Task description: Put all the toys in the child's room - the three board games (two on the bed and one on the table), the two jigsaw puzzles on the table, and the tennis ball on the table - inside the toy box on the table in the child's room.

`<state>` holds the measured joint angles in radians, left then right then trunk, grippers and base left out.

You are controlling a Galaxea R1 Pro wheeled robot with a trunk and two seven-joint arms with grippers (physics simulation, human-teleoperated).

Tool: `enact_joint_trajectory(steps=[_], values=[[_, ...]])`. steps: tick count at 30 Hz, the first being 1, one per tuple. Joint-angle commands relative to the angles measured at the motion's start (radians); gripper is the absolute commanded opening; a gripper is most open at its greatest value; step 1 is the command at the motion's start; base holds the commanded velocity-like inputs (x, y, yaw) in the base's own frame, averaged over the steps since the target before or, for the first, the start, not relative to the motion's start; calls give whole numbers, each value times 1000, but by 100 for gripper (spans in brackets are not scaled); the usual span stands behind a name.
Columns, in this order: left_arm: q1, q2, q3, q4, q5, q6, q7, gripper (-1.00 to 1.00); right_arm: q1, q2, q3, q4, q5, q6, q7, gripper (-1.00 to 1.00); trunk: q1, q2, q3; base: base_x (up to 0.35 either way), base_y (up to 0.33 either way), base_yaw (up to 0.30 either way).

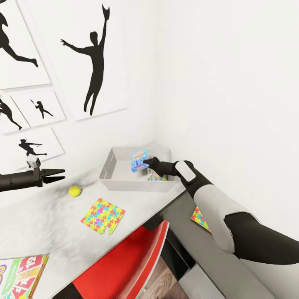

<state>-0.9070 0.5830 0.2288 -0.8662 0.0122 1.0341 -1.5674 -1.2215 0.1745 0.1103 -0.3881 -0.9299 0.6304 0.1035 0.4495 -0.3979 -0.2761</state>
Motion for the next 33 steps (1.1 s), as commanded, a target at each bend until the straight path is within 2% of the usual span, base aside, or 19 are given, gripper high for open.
enact_joint_trajectory(steps=[1,6,9,33], values=[[-1,1,-1,0,9,11,-3,100,-1,0,2,-6,6,2,5,-100,1,-2,-4,0,0,0],[0,1,-4,0,22,11,-3,100,-1,0,5,-56,6,5,4,-100,1,-2,-12,0,0,0],[0,0,-6,-1,24,11,-3,100,-1,0,21,-65,6,5,4,-100,1,-2,-16,0,0,0],[0,0,-6,-2,25,11,-3,100,-2,0,38,-76,5,2,4,-100,1,-2,-55,0,0,0]])
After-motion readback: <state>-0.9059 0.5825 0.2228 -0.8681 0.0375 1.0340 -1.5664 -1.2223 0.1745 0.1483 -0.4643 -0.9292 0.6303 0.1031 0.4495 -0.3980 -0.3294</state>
